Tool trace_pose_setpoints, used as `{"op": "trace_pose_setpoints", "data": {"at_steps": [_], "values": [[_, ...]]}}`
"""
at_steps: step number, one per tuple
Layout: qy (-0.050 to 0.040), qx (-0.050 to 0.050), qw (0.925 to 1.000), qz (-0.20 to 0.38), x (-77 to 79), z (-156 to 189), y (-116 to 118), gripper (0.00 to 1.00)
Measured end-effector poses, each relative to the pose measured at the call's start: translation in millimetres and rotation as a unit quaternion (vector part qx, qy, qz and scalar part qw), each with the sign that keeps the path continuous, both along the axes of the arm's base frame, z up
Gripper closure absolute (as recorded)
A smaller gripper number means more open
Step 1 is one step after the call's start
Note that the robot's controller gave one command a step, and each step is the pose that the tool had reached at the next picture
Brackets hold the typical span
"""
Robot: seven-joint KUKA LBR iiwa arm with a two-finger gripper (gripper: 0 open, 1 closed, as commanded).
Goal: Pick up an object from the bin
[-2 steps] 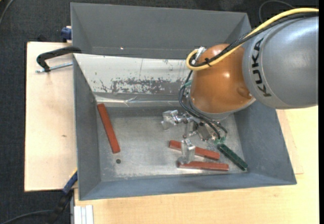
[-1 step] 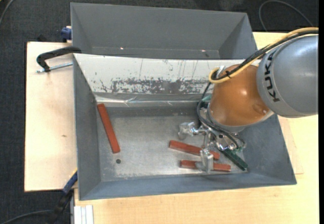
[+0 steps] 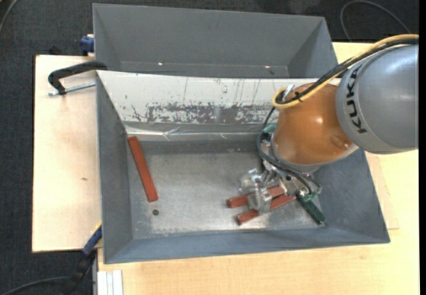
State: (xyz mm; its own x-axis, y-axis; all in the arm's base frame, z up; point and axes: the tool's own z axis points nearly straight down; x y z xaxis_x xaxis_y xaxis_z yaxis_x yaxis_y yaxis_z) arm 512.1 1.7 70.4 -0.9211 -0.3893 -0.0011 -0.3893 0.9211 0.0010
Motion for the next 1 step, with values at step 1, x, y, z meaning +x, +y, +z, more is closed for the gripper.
{"op": "trace_pose_setpoints", "data": {"at_steps": [1], "values": [[-0.0066, 0.002, 1.0000, 0.001, -0.4, 104.2, 54.6, 1.00]]}}
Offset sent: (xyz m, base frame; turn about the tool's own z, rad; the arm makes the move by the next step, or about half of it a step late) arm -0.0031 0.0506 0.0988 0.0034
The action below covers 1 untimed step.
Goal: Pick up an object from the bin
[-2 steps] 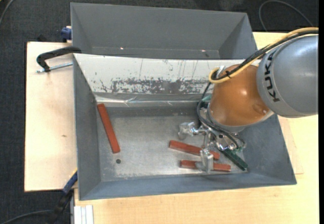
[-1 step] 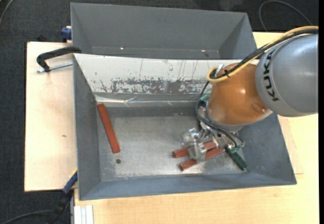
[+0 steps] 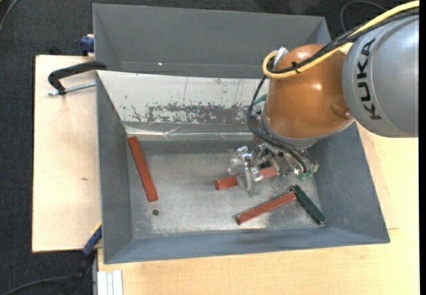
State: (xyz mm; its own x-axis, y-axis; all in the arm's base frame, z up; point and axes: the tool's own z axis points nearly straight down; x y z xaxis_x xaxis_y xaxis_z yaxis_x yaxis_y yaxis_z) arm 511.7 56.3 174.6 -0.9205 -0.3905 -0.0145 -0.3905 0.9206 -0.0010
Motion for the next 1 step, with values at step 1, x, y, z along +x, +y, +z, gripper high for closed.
{"op": "trace_pose_setpoints", "data": {"at_steps": [1], "values": [[-0.0010, -0.001, 1.0000, 0.003, 2.3, 98.5, 16.0, 1.00]]}}
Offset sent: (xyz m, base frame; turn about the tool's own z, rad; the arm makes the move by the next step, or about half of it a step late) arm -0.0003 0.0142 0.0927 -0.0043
